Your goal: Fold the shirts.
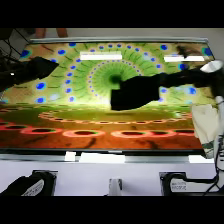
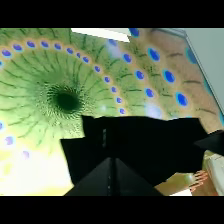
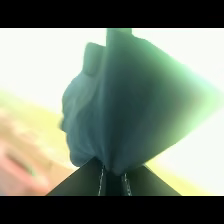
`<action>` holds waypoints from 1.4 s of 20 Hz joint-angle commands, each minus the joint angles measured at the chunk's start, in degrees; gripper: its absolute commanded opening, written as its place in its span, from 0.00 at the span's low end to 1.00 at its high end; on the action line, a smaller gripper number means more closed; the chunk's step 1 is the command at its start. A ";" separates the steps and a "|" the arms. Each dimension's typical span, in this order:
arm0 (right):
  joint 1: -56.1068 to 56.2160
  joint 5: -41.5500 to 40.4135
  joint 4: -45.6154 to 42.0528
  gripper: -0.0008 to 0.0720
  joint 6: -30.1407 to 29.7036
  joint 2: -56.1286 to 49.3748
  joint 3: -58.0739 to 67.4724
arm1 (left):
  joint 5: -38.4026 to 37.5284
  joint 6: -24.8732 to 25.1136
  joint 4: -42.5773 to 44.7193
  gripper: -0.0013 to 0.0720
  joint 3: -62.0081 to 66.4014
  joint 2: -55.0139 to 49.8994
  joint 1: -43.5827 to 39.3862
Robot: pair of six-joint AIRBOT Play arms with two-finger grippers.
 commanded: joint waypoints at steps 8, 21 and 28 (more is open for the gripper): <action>-37.70 18.64 -15.15 0.04 1.33 4.44 9.64 | -0.09 0.20 -0.02 0.07 -0.02 -0.04 0.00; -47.23 28.98 -41.92 0.74 0.48 4.46 1.14 | -1.22 -0.02 -0.02 0.07 -0.02 -0.04 -0.02; -46.38 17.55 -25.44 0.94 -5.57 5.75 5.75 | -5.88 -2.78 8.81 0.06 5.84 -2.38 -1.27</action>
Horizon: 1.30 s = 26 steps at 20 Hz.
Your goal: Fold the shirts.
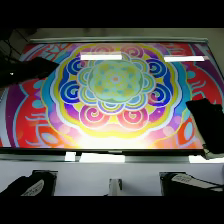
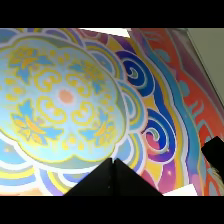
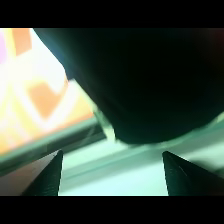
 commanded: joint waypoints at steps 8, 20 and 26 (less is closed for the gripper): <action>39.89 -14.64 -6.93 0.94 -1.16 0.85 9.42 | -38.69 -13.22 45.27 0.48 28.83 -25.83 -8.28; 46.82 0.79 -2.19 0.94 4.72 -8.63 9.42 | -31.78 -13.88 45.16 0.73 11.69 -23.32 -8.35; 46.82 0.79 -2.19 0.94 4.72 -8.63 9.42 | -31.78 -13.88 45.16 0.73 11.67 -23.32 -8.35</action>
